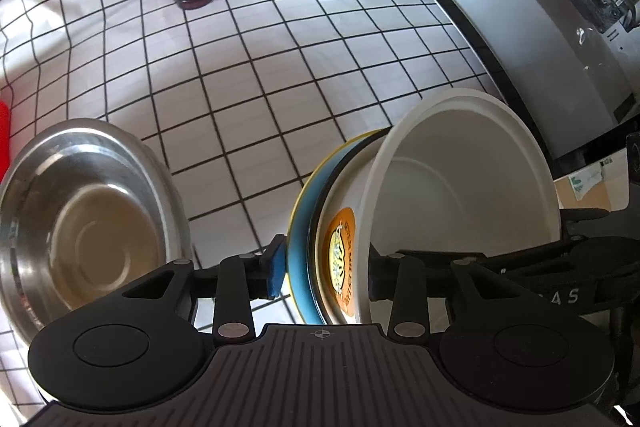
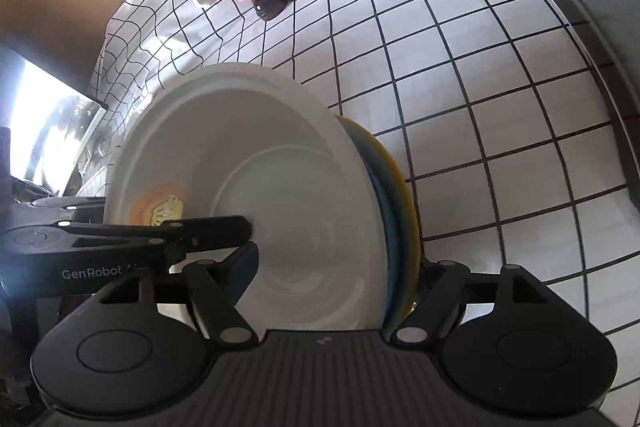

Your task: Organize plates and bowls

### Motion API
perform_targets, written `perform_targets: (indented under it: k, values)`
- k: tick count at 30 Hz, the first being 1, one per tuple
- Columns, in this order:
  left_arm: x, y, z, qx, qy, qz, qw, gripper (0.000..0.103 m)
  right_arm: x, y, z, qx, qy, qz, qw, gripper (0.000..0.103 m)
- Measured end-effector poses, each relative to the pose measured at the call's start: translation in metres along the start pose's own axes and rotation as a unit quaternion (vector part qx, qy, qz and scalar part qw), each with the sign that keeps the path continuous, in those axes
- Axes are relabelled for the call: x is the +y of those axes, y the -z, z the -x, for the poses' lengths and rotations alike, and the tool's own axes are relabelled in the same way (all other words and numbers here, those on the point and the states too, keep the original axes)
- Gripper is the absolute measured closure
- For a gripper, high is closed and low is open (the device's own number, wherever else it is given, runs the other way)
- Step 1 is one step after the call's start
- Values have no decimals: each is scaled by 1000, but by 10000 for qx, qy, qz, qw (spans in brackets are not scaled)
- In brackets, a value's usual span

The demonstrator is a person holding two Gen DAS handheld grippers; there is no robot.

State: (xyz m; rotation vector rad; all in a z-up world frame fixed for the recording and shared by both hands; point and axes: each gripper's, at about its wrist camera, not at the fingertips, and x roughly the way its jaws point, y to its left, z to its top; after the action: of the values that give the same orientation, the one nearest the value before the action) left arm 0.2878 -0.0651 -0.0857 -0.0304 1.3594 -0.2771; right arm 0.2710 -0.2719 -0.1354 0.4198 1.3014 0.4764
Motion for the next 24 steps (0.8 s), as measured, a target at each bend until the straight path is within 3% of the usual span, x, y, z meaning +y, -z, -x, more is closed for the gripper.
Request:
perform_targets:
  k: [9,14,20,24]
  values:
    - [8,3,2,-55,-27,166,9998,61,4,-3,-8,-35,-203,-32,9998,25]
    - [7,4,2,-80,-47,180,9998,61,-7,-1,-7,-26,287,-196,9994,26]
    - [6,4,-3,-42,-45,133,9999,56,-8,1,-7,-67,281,-238,9993,27]
    - [6,3,-5,-16,-18,145,9999,53,-11,0,-8,61,56,-337,9994,39]
